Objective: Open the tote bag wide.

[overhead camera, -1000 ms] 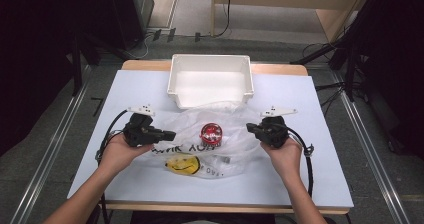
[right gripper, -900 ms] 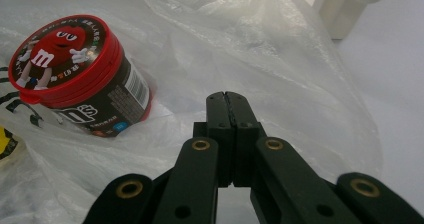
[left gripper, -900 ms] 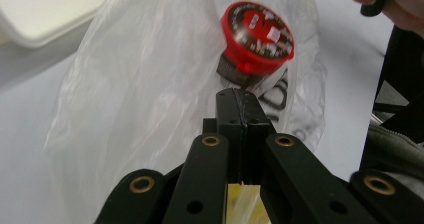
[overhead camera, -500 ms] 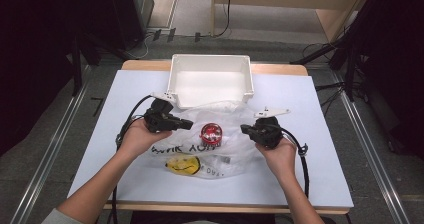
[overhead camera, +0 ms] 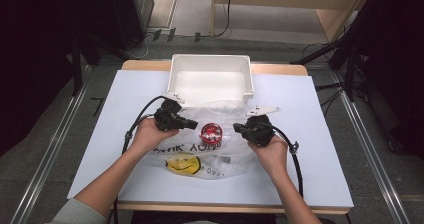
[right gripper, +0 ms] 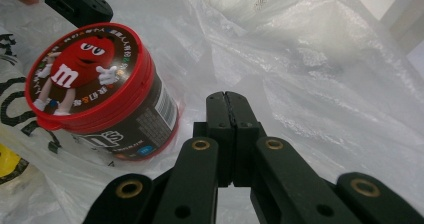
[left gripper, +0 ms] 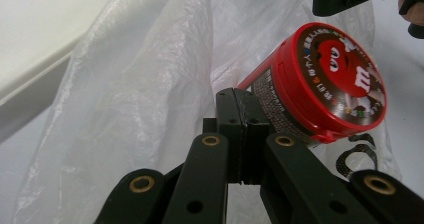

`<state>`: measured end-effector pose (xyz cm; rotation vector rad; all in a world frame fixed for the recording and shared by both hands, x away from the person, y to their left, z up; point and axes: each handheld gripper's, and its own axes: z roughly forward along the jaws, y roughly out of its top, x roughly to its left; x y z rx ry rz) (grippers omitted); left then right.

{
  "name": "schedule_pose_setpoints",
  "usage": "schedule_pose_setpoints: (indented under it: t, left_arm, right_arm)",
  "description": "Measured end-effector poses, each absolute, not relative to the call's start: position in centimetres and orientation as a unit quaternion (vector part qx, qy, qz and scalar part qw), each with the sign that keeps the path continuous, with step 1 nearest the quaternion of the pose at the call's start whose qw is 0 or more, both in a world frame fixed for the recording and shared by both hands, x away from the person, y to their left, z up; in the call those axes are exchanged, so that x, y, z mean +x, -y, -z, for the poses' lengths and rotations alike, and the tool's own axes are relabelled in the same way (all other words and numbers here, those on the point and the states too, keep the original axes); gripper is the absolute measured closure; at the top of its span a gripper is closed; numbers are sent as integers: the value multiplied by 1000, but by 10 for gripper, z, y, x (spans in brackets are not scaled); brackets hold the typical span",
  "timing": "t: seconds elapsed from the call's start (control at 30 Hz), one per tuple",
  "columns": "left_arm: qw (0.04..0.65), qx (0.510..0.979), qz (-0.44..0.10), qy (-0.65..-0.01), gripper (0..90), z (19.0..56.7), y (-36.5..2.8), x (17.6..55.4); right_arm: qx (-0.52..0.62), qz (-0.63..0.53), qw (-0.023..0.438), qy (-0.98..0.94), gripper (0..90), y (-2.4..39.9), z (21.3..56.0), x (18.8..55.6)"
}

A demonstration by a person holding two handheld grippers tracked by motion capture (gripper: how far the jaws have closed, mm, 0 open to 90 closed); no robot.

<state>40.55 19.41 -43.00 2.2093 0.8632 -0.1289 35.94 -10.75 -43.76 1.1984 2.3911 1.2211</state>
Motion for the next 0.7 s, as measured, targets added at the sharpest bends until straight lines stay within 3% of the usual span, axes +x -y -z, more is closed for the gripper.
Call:
schedule_pose_setpoints:
  t: [0.7]
  left_arm:
    - [363, 862, 19, -354, 900, 464, -197, 416]
  right_arm:
    - [395, -365, 73, -840, 900, 92, 471, 363]
